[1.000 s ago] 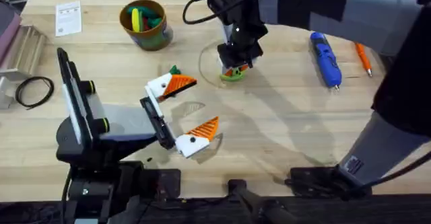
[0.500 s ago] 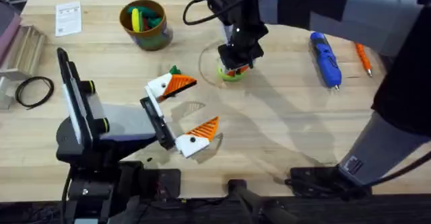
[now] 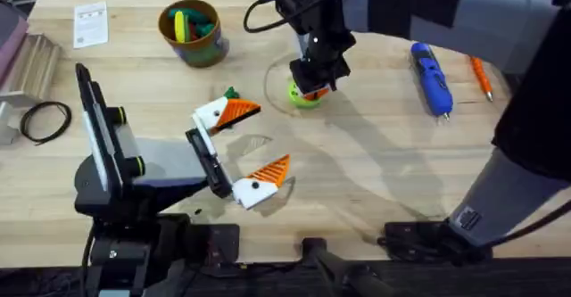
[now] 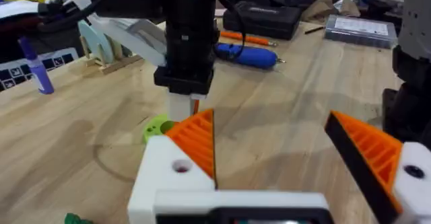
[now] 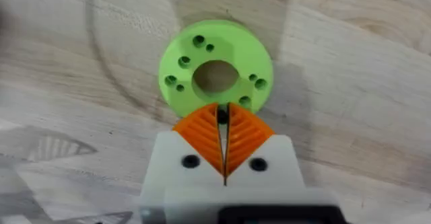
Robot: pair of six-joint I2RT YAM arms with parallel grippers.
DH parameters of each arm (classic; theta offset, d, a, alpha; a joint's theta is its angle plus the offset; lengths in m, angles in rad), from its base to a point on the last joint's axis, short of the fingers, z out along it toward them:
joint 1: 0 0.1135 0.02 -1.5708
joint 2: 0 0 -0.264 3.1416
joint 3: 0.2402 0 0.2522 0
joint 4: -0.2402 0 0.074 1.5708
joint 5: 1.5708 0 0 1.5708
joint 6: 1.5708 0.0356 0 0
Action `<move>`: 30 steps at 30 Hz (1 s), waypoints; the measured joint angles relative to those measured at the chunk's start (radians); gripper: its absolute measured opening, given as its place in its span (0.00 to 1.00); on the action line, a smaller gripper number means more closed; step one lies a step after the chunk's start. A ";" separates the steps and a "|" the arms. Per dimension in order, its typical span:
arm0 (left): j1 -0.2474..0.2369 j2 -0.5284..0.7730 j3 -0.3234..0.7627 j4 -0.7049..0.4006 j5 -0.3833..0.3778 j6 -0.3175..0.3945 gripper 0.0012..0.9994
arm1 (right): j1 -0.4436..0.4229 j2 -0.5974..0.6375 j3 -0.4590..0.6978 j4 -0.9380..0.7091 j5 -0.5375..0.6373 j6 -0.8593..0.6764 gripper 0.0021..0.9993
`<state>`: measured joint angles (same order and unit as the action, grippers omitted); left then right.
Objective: Pick up the gripper from the table and insert it into the empty holder that is missing its gripper. Then pick up a screw, insert it into the mounting hole, and use the screwdriver to tighten it. Finally, clean up the table by picking up the vegetable and placing it into the bucket.
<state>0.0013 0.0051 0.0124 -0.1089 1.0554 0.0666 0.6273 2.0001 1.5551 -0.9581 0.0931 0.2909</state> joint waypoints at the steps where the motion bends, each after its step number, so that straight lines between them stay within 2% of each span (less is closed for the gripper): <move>1: 0.000 0.000 0.000 0.000 0.000 0.000 0.99 | 0.000 0.000 0.000 -0.001 0.004 0.000 0.00; 7: 0.000 0.000 0.000 0.000 0.000 0.000 0.99 | 0.000 0.000 0.011 -0.032 0.020 -0.003 0.00; 10: 0.000 0.000 0.000 0.000 0.000 0.000 0.99 | 0.000 0.000 0.064 -0.098 0.023 -0.004 0.00; 14: 0.000 0.000 0.000 0.000 0.000 0.000 0.99 | 0.000 -0.015 0.195 -0.204 0.023 -0.005 0.00; 22: 0.000 0.000 0.000 0.000 0.000 0.000 0.99 | 0.002 -0.053 0.542 -0.413 0.022 -0.025 0.00; 26: 0.000 0.000 0.000 0.000 0.000 0.000 0.99 | 0.029 -0.056 0.649 -0.473 0.001 -0.112 0.00; 30: 0.000 0.000 0.000 0.000 0.000 0.000 0.99 | 0.096 -0.056 0.695 -0.500 -0.018 -0.182 0.00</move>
<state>0.0013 0.0051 0.0124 -0.1089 1.0554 0.0666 0.7230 1.9441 2.2503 -1.4578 0.0748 0.1092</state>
